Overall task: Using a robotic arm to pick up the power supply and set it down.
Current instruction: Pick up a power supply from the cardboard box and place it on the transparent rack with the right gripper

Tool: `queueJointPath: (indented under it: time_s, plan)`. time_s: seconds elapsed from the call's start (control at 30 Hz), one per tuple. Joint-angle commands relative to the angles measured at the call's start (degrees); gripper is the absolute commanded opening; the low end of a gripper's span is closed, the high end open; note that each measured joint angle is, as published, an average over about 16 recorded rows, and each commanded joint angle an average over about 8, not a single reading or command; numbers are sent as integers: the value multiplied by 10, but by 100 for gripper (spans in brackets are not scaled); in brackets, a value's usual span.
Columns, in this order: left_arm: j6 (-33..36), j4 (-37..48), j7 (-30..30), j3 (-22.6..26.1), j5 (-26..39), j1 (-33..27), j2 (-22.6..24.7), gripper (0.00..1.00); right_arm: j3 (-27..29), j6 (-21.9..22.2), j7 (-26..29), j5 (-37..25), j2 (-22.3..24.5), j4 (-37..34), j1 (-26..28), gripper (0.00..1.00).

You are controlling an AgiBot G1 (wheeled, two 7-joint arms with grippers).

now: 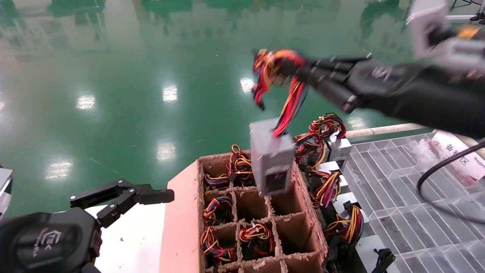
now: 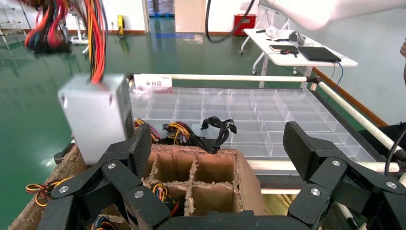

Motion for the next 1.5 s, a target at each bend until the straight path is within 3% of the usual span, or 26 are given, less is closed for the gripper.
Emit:
queueJointPath:
  time_s: [0.03,0.33,0.73,1.5]
  plan:
    - [0,0,0,0,0,0,0,100,9,-19,-6,15,6,-24,22,0]
    - [0,0,0,0,0,0,0,100,7,-49,-52,-22,48,-128,83,0]
    - [0,0,0,0,0,0,0,100,1,-52,-125,-55,76,-255,92,0]
    - [0,0,0,0,0,0,0,100,-8,-44,-235,-66,3,-449,92,0]
